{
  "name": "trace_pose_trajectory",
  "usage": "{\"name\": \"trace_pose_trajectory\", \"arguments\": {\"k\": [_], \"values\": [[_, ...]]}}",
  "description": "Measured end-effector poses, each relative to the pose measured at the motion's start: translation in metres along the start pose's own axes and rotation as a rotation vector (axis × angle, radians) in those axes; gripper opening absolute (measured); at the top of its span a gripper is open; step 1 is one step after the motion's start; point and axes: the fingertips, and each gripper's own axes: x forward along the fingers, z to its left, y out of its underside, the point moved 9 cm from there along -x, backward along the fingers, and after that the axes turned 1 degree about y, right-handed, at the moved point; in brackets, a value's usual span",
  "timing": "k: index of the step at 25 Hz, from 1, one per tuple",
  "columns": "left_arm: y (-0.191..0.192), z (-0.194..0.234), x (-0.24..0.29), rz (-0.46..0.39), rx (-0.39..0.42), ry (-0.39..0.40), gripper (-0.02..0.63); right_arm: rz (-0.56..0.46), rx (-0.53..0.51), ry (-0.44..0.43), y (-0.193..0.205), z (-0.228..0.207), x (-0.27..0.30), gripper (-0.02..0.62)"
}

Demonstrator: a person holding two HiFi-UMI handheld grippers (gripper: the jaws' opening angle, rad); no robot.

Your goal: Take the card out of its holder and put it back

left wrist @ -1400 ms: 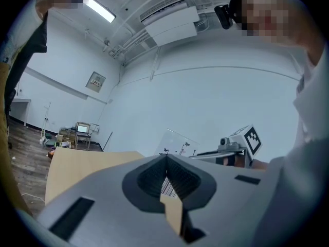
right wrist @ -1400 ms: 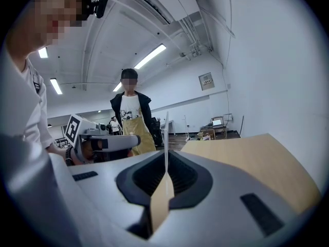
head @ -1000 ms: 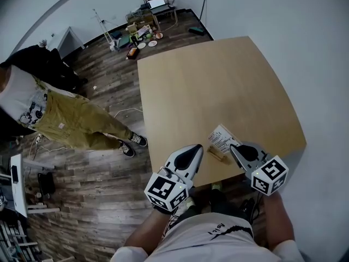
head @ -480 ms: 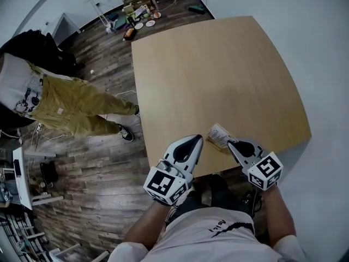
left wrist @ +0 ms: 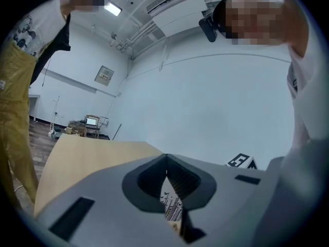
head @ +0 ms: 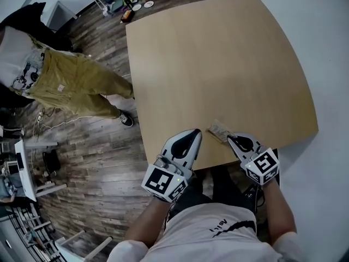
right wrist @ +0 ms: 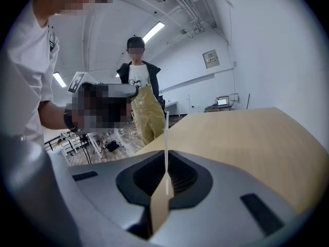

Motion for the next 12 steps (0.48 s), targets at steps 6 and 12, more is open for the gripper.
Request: {"name": "trace_pose_trajectory", "arguments": {"k": [6,12], "values": [[0.013,0.007,0.008,0.03,-0.02,-0.023,0.012,0.038,-0.04,-0.013,0.017,-0.011,0.014,0.026],[0.024,0.005,0.012,0.051,-0.028,-0.031,0.012,0.043,-0.046,-0.026,0.03,-0.018,0.017,0.026]]}}
